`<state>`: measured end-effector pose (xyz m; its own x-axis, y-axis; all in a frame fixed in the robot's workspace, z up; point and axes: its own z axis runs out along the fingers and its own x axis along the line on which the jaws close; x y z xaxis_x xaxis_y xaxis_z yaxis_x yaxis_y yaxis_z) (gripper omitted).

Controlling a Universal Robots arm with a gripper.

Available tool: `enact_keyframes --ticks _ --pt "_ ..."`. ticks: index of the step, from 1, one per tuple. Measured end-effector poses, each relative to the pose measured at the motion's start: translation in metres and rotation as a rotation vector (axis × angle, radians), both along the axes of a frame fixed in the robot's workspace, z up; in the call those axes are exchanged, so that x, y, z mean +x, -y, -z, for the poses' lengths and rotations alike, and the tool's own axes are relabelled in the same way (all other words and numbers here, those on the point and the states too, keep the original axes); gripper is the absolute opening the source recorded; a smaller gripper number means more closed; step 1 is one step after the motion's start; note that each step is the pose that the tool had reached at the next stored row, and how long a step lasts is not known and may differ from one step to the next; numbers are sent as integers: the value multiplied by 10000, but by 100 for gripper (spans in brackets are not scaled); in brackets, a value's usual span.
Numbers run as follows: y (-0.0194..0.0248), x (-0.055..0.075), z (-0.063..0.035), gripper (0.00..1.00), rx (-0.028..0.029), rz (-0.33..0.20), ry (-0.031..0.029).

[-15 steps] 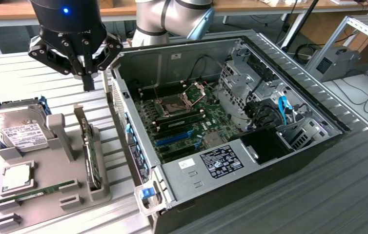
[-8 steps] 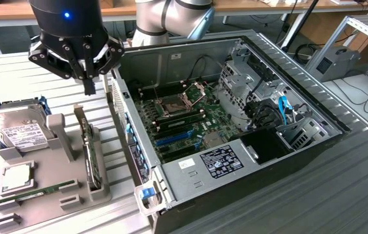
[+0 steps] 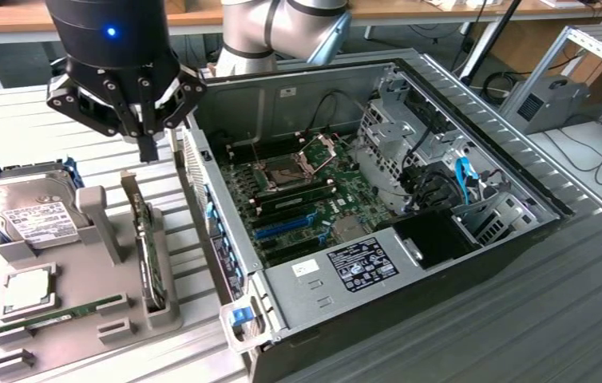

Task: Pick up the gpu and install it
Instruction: 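Reach for the gpu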

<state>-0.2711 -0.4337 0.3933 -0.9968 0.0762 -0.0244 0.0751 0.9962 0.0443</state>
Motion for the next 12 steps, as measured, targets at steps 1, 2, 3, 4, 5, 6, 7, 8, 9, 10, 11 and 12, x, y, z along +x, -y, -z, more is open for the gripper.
enact_keyframes --ticks 1,2,3,4,5,6,7,8,9,10,11,12 --pt "12 0 0 11 0 0 0" --pt "24 0 0 11 0 0 0" --pt "32 0 0 11 0 0 0" --pt "41 0 0 11 0 0 0" --pt "51 0 0 11 0 0 0" --pt "60 0 0 11 0 0 0" --pt "70 0 0 11 0 0 0" --pt "79 0 0 11 0 -1 0" --pt "92 0 0 11 0 0 0" --pt "103 0 0 11 1 0 1" --pt "120 0 0 11 0 0 0" --pt "132 0 0 11 1 0 0"
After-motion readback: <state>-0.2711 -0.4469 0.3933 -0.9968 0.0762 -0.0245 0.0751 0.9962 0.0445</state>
